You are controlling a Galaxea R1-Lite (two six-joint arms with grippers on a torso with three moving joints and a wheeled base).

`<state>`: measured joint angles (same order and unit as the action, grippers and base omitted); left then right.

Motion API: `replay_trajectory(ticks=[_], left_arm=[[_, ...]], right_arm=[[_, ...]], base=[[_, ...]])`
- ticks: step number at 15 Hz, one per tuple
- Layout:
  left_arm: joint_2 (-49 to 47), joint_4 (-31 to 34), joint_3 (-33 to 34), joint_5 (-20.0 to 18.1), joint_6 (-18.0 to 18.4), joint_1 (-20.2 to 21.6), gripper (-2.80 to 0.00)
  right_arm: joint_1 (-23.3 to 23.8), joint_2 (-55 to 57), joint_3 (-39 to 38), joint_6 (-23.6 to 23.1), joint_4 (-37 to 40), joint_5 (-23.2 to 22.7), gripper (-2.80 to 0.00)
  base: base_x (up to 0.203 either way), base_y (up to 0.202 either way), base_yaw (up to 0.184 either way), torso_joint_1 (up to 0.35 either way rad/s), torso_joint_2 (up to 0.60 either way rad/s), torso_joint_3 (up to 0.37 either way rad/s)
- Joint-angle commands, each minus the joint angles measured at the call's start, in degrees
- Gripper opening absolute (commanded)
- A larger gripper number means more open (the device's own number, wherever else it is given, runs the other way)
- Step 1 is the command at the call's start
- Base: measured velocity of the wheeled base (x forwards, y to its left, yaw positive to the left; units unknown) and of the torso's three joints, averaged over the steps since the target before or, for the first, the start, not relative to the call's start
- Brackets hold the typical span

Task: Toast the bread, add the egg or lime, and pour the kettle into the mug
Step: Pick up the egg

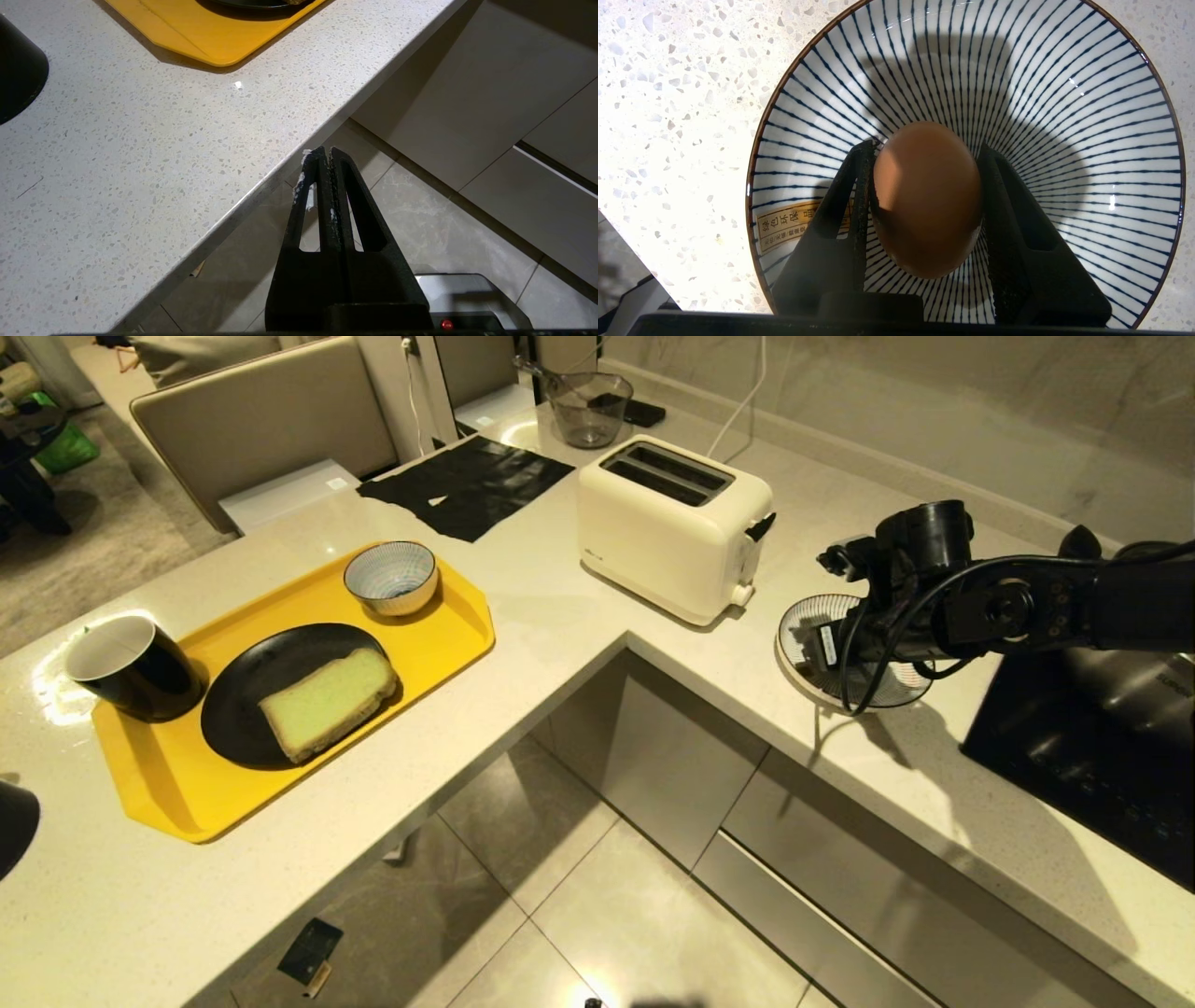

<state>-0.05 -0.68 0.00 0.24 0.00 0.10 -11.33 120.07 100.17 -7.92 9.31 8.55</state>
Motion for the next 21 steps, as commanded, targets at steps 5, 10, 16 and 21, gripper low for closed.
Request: replay_trajectory(ticks=[5,10,16,21], left_arm=[[-0.04,-0.02,0.00,0.01,0.00,0.00,-2.80],[-0.04,-0.02,0.00,0.03,0.00,-0.01,-2.80],[-0.04,-0.02,0.00,0.02,0.00,0.03,-2.80],[-0.04,-0.02,0.00,-0.04,0.00,0.07,-2.80]], right_arm=[[-0.01,0.17,-0.36,0.10,0.00,0.06,-2.80],[0.16,0.52,-0.04,0.33,-1.81,0.06,-2.80],[0.16,-1.06,-0.13,0.45,-2.90,0.06,-2.80],[0.16,-3.10,-0.16,0.36,-2.90,0.06,-2.80]], base=[[0.000,0.000,0.000,0.000,0.00,0.000],[0.000,0.000,0.000,0.000,0.00,0.000],[0.000,0.000,0.000,0.000,0.00,0.000],[0.000,0.000,0.000,0.000,0.00,0.000]])
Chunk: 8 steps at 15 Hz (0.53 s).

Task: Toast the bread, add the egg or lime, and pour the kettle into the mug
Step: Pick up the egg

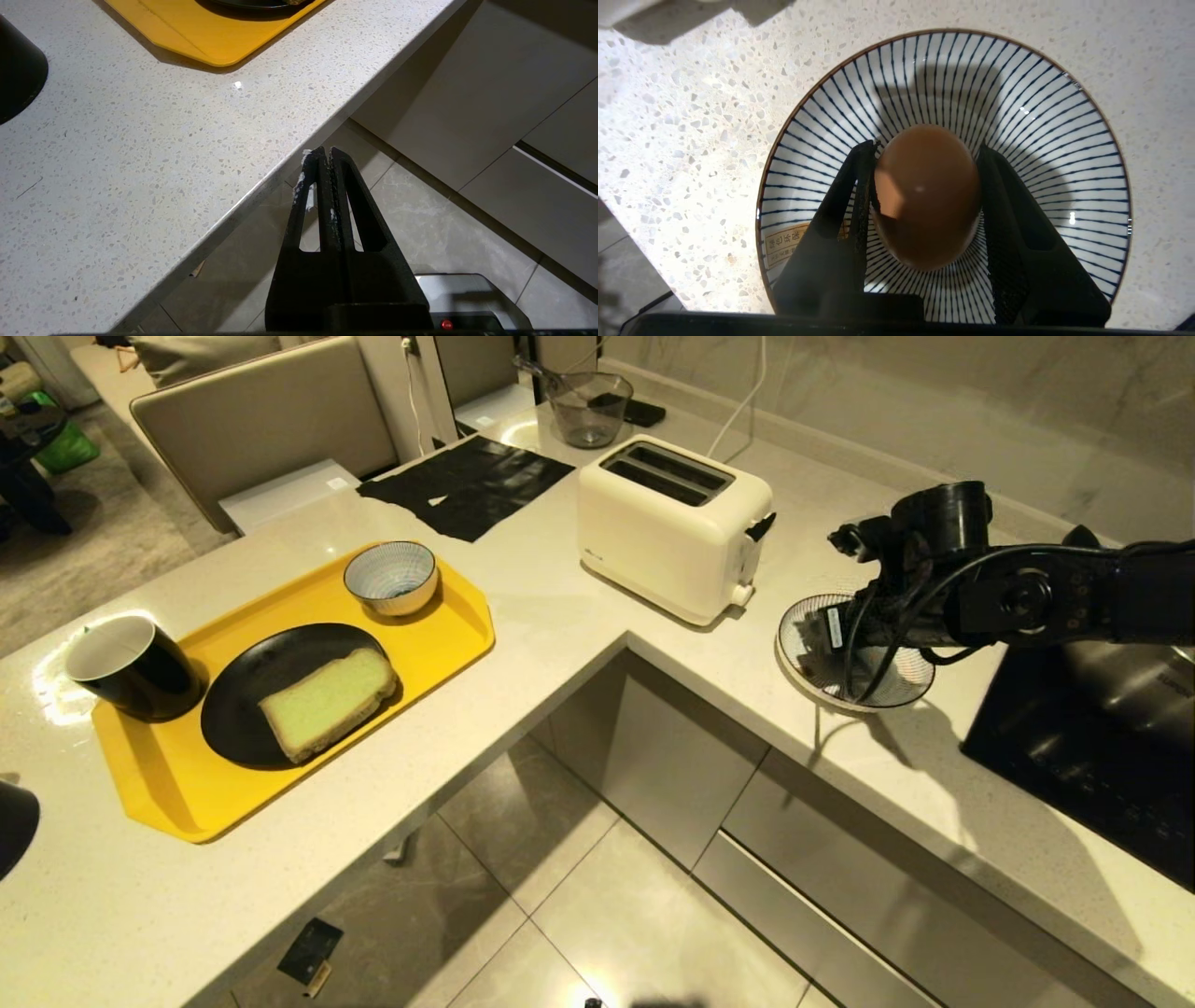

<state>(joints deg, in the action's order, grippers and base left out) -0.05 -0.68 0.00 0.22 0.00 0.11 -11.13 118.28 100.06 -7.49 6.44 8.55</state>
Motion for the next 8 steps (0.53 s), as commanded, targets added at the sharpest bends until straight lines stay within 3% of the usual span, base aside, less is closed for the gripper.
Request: replay_trajectory(ticks=[1,8], left_arm=[[-0.04,-0.02,0.00,0.04,0.00,-0.02,-2.80],[-0.04,-0.02,0.00,0.04,0.00,-0.02,-2.80]], right_arm=[[0.04,-2.05,0.25,-0.07,-0.04,0.22,-2.80],[1.86,-7.66,0.83,0.19,-0.28,3.37,-2.80]], base=[[0.000,0.000,0.000,0.000,0.00,0.000],[0.000,0.000,0.000,0.000,0.00,0.000]])
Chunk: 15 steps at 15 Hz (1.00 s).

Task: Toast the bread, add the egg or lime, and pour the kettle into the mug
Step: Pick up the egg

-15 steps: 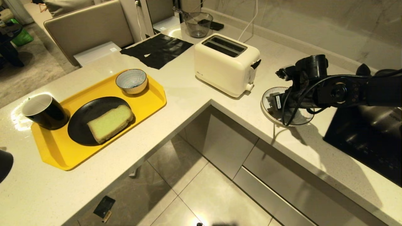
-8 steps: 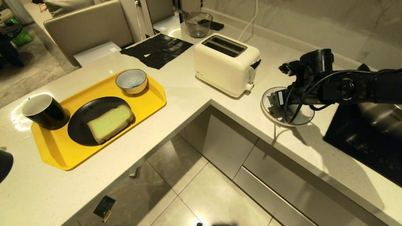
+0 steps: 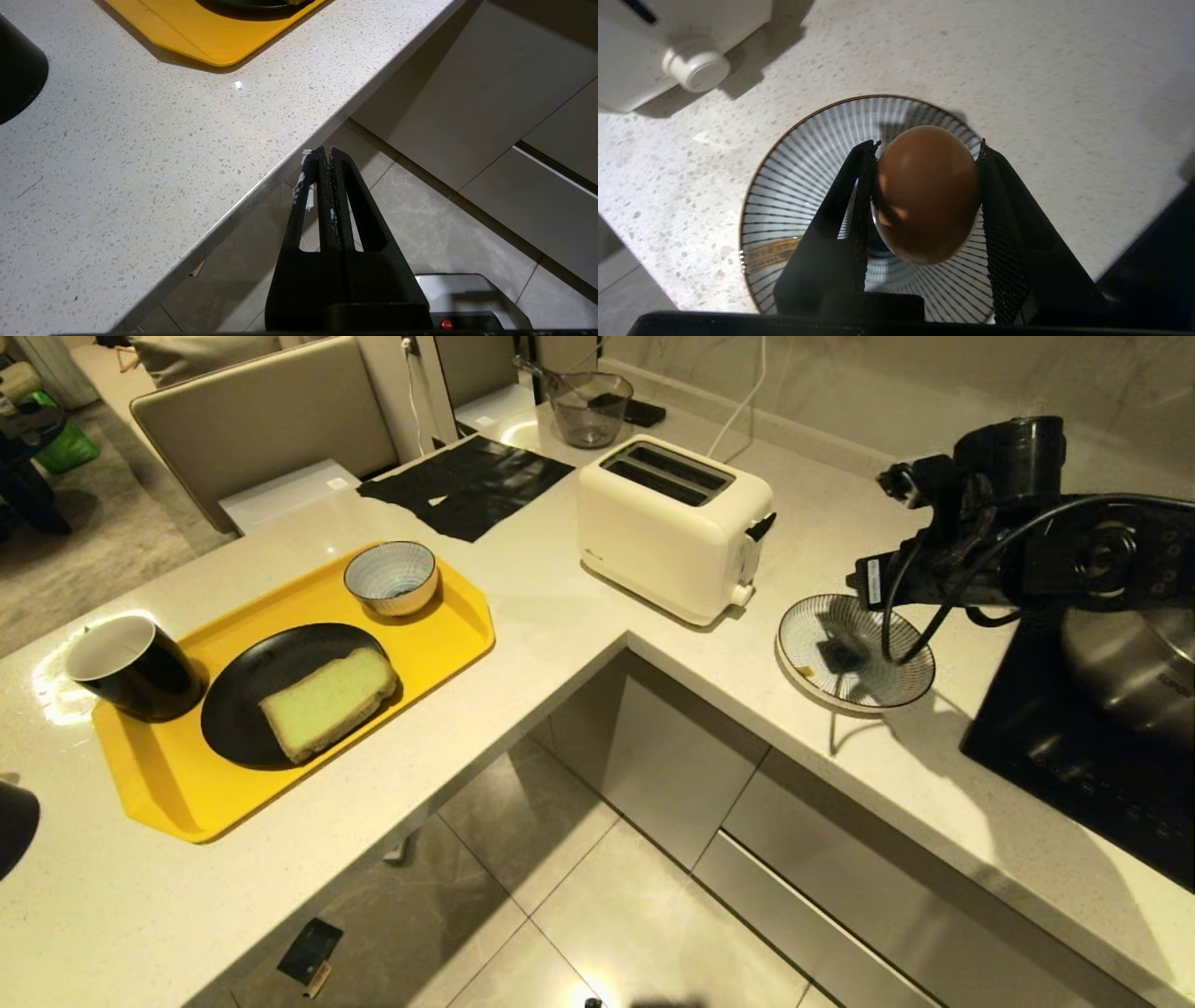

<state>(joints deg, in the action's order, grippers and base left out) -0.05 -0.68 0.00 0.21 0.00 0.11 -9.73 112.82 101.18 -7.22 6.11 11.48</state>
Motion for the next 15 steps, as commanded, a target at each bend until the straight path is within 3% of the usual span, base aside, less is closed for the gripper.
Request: replay_trajectory(ticks=[1,9,15], left_arm=[[-0.04,-0.02,0.00,-0.02,0.00,-0.02,-2.80],[-0.04,-0.02,0.00,0.05,0.00,-0.02,-2.80],[-0.04,-0.02,0.00,0.05,0.00,-0.02,-2.80]], right_arm=[[0.62,-3.34,-0.56,-0.08,0.15,1.14,-2.80],[1.16,-14.11,-1.42,0.03,0.42,1.01,-2.80],[0.94,-19.96,-9.33,-0.14,0.13,1.13,-2.80]], base=[[0.000,0.000,0.000,0.000,0.00,0.000],[0.000,0.000,0.000,0.000,0.00,0.000],[0.000,0.000,0.000,0.000,0.00,0.000]])
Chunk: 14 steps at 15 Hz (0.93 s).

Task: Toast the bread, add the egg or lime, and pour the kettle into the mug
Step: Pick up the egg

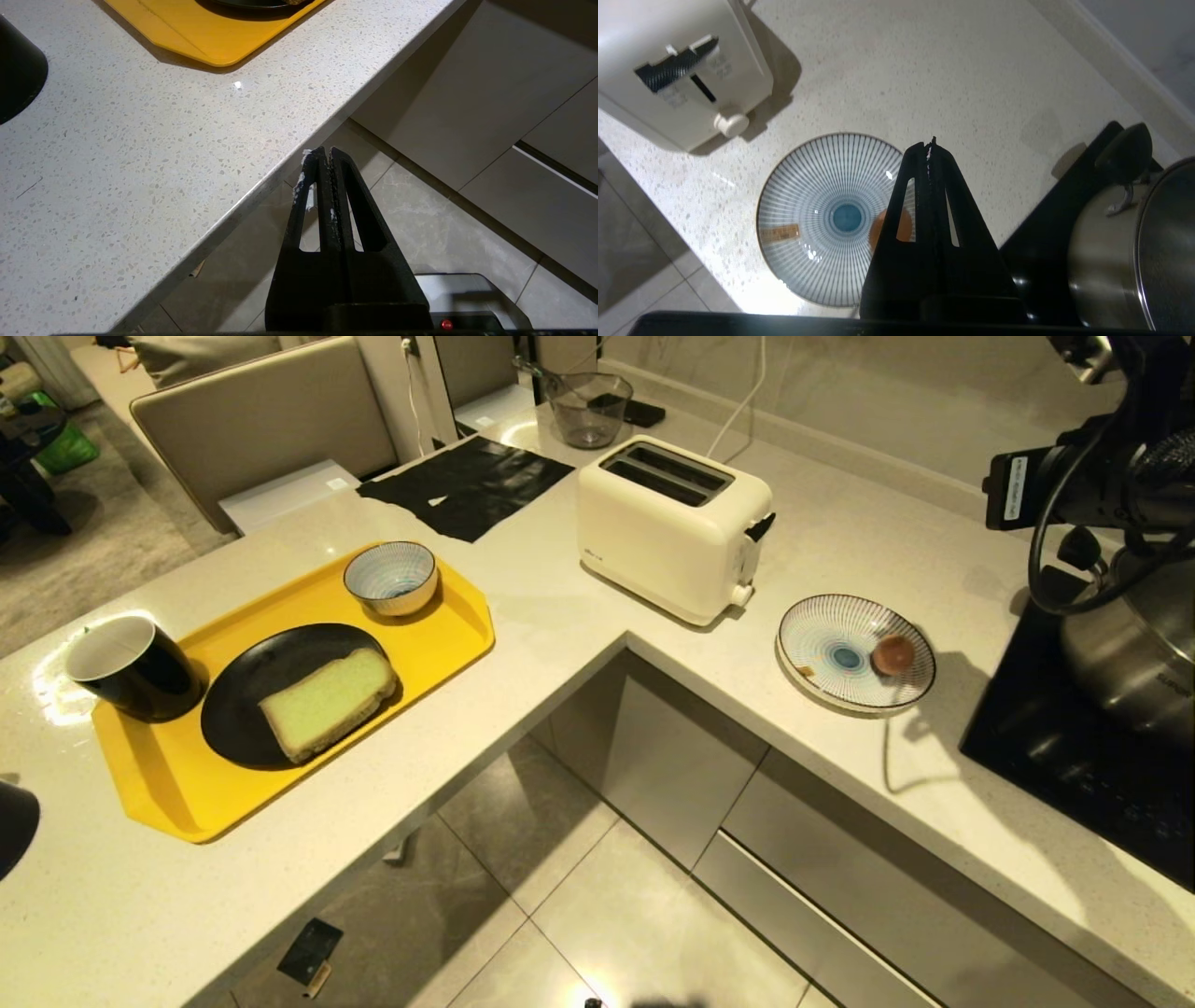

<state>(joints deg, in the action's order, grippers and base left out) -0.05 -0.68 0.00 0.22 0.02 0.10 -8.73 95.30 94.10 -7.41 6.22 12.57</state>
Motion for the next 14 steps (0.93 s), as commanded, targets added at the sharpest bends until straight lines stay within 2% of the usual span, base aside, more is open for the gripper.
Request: replay_trajectory(ticks=[1,8,9,12,14], left_arm=[[-0.04,-0.02,0.00,0.01,-0.02,0.01,-2.80],[-0.04,-0.02,0.00,0.04,-0.02,0.00,-2.80],[-0.04,-0.02,0.00,0.04,-0.02,-0.01,-2.80],[-0.04,-0.02,0.00,0.04,-0.02,0.02,-2.80],[-0.04,-0.02,0.00,0.04,-0.02,0.07,-2.80]], right_arm=[[-0.06,-3.50,-4.01,0.21,0.02,-0.04,-2.80],[-0.06,-7.50,-7.56,0.21,0.01,-0.27,-2.80],[-0.07,-7.78,-9.91,0.17,-0.01,-0.32,-2.80],[-1.91,-8.02,-13.50,-0.59,0.28,0.27,-2.80],[-1.81,-7.52,-14.42,-3.04,0.46,1.11,-2.80]], base=[[0.000,0.000,0.000,0.000,0.00,0.000],[0.000,0.000,0.000,0.000,0.00,0.000],[0.000,0.000,0.000,0.000,0.00,0.000],[0.000,0.000,0.000,0.000,0.00,0.000],[0.000,0.000,0.000,0.000,0.00,0.000]])
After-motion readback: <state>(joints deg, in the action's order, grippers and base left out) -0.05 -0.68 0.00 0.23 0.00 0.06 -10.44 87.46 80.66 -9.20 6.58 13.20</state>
